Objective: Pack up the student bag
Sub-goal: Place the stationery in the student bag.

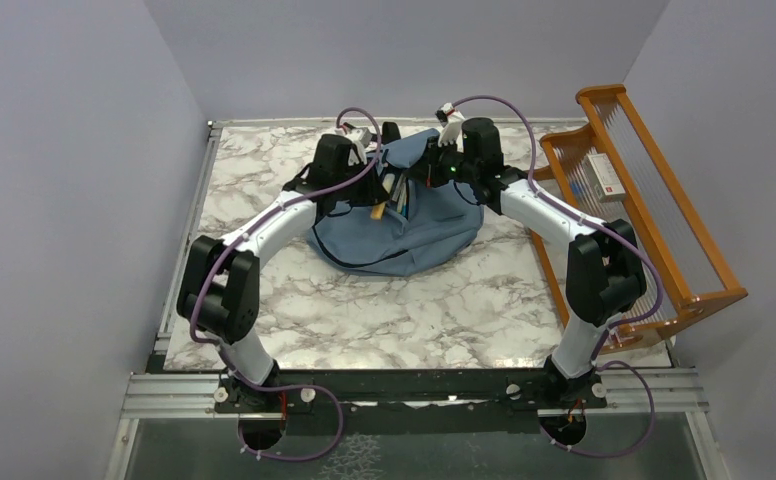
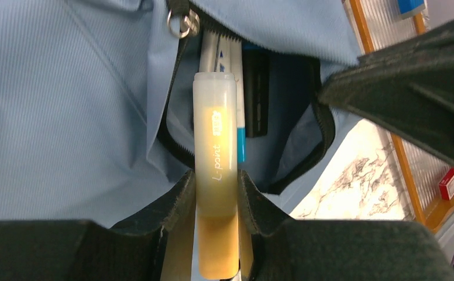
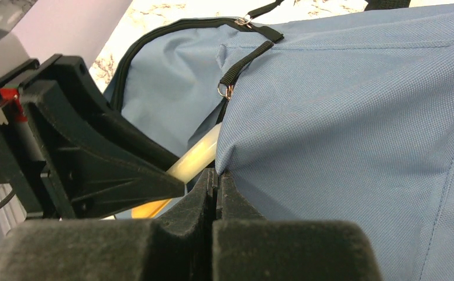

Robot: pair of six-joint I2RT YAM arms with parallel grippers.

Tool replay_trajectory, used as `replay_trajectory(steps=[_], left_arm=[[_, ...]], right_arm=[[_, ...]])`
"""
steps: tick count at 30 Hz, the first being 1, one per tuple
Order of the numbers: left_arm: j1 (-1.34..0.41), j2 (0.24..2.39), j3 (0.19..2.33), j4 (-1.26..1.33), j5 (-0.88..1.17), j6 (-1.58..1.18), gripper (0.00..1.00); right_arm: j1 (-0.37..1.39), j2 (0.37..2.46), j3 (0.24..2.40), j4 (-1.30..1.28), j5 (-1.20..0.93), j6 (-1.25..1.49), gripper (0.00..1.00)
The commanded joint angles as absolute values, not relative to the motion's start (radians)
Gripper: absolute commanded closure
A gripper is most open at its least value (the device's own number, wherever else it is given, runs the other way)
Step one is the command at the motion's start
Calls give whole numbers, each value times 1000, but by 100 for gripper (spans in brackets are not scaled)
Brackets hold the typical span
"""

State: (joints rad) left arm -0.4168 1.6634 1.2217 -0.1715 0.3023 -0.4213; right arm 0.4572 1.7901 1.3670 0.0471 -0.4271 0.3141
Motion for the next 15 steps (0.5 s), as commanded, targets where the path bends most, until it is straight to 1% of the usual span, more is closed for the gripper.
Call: replay_trajectory(steps=[1,7,15], left_arm=[[-411,1714,1313,-144,353,-385,100],[-411,1807,1412,-137,320,-394,100],[-418,1874,1435,-5,284,-491,100]], right_arm=[[468,1750,1366,88,-452,325,99],[468,1728,1339,102,-444,334,99],[468,1732,1341,119,-470,367,99]])
